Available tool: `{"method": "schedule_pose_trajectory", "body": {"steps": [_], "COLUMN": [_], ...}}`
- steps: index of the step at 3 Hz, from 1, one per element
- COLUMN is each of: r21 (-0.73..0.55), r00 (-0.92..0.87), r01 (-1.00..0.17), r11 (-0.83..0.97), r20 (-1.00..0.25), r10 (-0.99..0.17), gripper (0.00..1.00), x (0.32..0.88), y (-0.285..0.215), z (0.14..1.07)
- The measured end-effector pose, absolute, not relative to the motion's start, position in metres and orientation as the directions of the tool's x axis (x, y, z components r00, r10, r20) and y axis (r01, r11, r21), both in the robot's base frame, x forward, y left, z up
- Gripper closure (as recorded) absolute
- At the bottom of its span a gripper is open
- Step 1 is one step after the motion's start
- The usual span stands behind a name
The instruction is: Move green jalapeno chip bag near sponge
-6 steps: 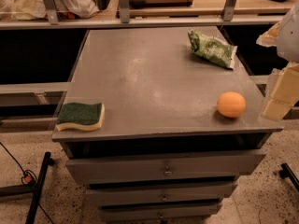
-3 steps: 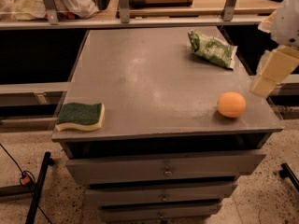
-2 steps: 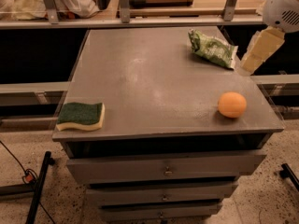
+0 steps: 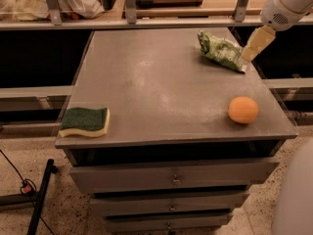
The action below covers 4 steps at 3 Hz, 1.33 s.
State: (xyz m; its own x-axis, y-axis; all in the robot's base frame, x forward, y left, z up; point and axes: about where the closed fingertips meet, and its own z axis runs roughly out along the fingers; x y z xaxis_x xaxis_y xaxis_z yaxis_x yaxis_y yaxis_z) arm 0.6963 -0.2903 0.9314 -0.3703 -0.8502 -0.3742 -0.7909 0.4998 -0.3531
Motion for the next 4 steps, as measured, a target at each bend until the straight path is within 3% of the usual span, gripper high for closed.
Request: {"method": "schedule_pose_trajectory", "body": {"steps": [2,4], "r21": [-0.349,-0.385], "r00": [-0.372,-0.342], "r01": [-0.716,-0.696], "r11": [0.605,0.606], "r20": [-0.542,-0.564], "r10": [-0.754,-0.751], "gripper": [0.00,0.00], "x": [0.794,0.803], "y": [-0.296,-0.295], "z": [0.886,0.905]}}
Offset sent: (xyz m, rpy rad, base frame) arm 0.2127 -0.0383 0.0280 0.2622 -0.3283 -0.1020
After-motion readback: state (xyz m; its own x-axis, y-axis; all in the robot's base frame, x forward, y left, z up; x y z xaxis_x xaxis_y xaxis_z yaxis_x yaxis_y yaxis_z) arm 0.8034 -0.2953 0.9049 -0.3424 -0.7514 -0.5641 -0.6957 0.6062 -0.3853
